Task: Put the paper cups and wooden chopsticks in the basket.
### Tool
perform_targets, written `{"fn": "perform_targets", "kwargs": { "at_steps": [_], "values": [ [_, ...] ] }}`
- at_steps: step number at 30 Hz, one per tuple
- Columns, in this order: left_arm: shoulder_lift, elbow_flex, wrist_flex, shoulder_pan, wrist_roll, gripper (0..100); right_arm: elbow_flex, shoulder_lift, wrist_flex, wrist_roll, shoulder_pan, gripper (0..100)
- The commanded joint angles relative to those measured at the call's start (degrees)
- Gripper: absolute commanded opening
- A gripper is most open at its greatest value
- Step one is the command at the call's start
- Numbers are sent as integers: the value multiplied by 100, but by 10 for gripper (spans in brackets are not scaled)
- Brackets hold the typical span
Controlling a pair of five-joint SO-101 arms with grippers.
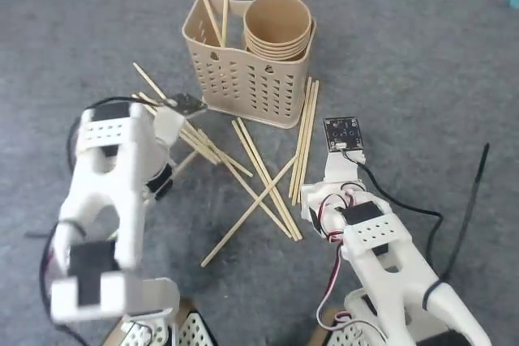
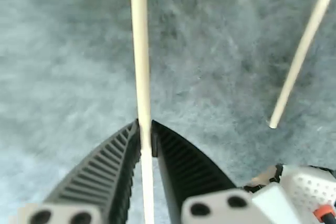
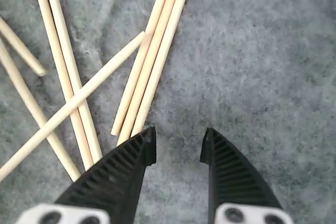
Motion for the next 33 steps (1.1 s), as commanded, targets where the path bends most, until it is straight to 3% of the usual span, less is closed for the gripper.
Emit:
{"fn": "perform_targets", "kwargs": {
  "at_steps": [1, 10, 17, 27, 33],
  "values": [
    [-1679, -92, 299, -9, -26, 12, 0, -215, -127, 79, 84, 154],
    [-3385, -136, 448, -18, 0, 12, 0, -215, -127, 79, 84, 154],
    [-3516, -145, -387, 18, 1327, 12, 0, -198, -127, 79, 84, 154],
    [-3525, -295, -2646, 88, 3921, 12, 0, -198, -127, 79, 84, 154],
    [-3481, -242, -4607, 132, 4413, 12, 0, -189, -127, 79, 92, 154]
  ]
}}
